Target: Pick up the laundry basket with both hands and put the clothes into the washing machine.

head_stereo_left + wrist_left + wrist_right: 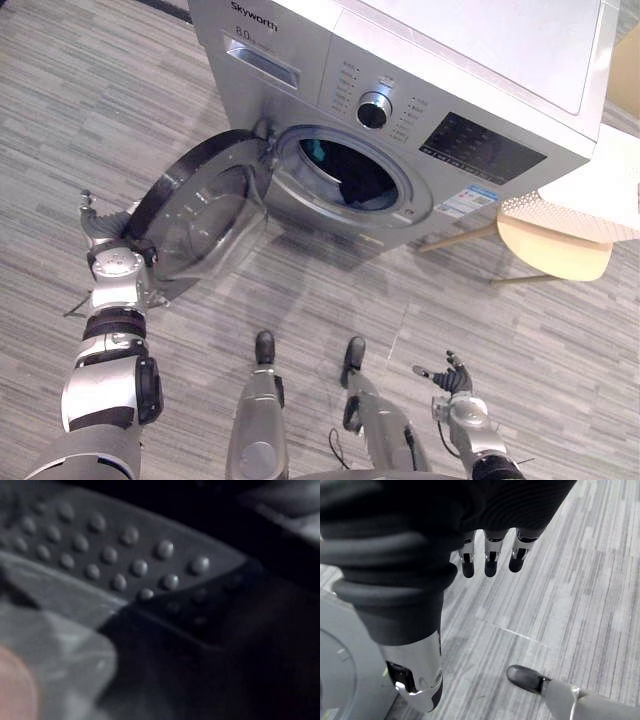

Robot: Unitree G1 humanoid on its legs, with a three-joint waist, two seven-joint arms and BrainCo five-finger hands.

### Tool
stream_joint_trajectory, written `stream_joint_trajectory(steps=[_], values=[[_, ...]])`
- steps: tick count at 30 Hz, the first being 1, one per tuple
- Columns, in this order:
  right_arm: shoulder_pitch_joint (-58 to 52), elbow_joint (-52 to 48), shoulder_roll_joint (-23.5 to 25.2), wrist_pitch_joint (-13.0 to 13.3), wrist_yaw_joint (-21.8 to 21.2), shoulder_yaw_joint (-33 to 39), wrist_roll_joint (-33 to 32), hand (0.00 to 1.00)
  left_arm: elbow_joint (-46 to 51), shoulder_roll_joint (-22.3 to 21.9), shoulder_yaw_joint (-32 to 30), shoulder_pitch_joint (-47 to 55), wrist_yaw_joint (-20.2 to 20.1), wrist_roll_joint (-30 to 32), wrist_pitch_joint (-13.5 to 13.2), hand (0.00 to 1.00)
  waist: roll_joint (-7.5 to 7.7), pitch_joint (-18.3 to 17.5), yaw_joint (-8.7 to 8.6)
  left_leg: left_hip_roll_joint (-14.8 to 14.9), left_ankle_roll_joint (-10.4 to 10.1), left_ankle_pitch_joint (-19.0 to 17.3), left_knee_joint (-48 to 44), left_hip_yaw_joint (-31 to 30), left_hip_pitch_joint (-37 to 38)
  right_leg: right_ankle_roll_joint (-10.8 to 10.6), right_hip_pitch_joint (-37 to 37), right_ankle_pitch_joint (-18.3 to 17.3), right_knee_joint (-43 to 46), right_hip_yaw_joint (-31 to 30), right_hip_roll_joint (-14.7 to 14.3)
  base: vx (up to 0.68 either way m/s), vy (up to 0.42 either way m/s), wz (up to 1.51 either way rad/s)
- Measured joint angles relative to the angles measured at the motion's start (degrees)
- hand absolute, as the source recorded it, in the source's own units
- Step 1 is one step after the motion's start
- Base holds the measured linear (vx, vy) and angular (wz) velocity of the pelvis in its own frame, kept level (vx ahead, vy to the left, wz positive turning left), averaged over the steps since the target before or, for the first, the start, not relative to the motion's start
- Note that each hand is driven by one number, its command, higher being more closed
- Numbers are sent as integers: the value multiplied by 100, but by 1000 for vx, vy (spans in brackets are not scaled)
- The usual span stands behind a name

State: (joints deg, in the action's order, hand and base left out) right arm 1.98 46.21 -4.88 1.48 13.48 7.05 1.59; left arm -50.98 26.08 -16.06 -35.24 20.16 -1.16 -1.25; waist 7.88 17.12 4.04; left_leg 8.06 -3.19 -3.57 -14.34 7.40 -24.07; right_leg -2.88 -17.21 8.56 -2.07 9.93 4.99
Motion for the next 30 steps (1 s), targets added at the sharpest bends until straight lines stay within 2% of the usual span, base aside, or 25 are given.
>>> stream_joint_trajectory(steps=[3,5,8,10,13,15,16,18,19,20,21,22,24,26,27,30], values=[[13,150,0,-34,-3,26,1,0,173,-520,116,452,-4,-264,-29,0,-38,-2,-13,-75,-3,30,40,1,126,-93,123,-110,3,-32,71,-48,-11,4],[26,255,5,-87,-3,112,6,0,311,-1053,625,961,-66,-495,7,0,-114,-33,-37,-143,17,98,159,1,254,-114,192,-130,22,-25,124,-61,7,11],[73,285,10,-193,-3,210,24,0,764,-1889,1530,1847,-346,-731,99,0,-199,-89,-180,-316,33,232,450,18,495,-186,199,-300,247,-44,217,-33,34,9],[64,285,14,-205,-2,213,28,0,1200,-2165,2038,2268,-536,-794,111,0,-271,-178,-234,-333,74,272,553,105,632,-192,218,-327,300,-126,246,9,33,-10],[44,264,11,-215,-1,215,88,0,1799,-2290,2562,2599,-711,-932,115,0,-448,-328,-291,-370,76,273,672,260,824,-209,264,-339,297,-266,263,31,19,-26],[39,207,-29,-260,0,215,128,0,2004,-2410,2733,2474,-875,-986,113,0,-707,-446,-385,-396,77,269,811,460,1024,-226,288,-350,294,-426,274,41,15,-39],[45,175,-36,-269,0,214,129,0,2004,-2431,2725,2363,-888,-986,113,0,-769,-449,-422,-399,76,268,835,501,1055,-228,283,-350,295,-472,274,22,12,-41],[142,135,-52,-285,0,208,130,0,1951,-2291,2691,1759,-860,-950,104,0,-885,-441,-628,-388,59,255,855,729,1005,-260,72,-299,299,-700,258,-1,2,-49],[162,130,-73,-284,2,208,130,0,1850,-2203,2692,1512,-854,-941,102,0,-893,-435,-677,-380,67,260,850,794,961,-264,-15,-265,296,-758,248,-8,-13,-64],[175,108,-139,-288,8,208,130,0,1410,-1956,2680,821,-846,-914,100,0,-870,-412,-746,-359,81,269,827,962,838,-261,-217,-175,282,-925,229,-20,-39,-62],[205,1,-201,-292,24,209,130,0,820,-1529,2665,-44,-759,-809,105,0,-817,-266,-840,-319,83,270,806,1087,728,-275,-358,-81,233,-1047,214,-35,-48,-59],[231,-49,-226,-290,37,210,130,0,496,-1256,2658,-481,-689,-775,130,0,-781,-183,-914,-312,84,271,781,1131,649,-262,-432,-16,197,-1098,209,-67,-58,-51],[298,-187,-267,-285,138,255,126,0,-512,-140,2710,-1983,-542,-696,236,0,-581,117,-1119,-272,104,287,710,1328,293,-268,-817,206,77,-1318,202,-80,-40,-39],[186,-250,-298,-269,211,321,121,0,-876,138,2845,-2351,-545,-644,449,0,-602,228,-1102,-234,145,315,605,1373,12,-275,-1029,331,-38,-1357,194,-54,-34,-14],[126,-387,-253,-252,254,295,113,0,-885,247,2839,-2401,-572,-575,454,0,-591,238,-1086,-174,139,307,506,1393,-227,-257,-1212,359,-40,-1365,165,-47,-37,0],[-89,-893,-20,-143,275,222,67,0,-883,262,2835,-2702,-647,-537,553,0,-541,267,-973,-32,90,274,289,1342,-548,-244,-1399,385,-34,-1304,89,-34,-38,7]])
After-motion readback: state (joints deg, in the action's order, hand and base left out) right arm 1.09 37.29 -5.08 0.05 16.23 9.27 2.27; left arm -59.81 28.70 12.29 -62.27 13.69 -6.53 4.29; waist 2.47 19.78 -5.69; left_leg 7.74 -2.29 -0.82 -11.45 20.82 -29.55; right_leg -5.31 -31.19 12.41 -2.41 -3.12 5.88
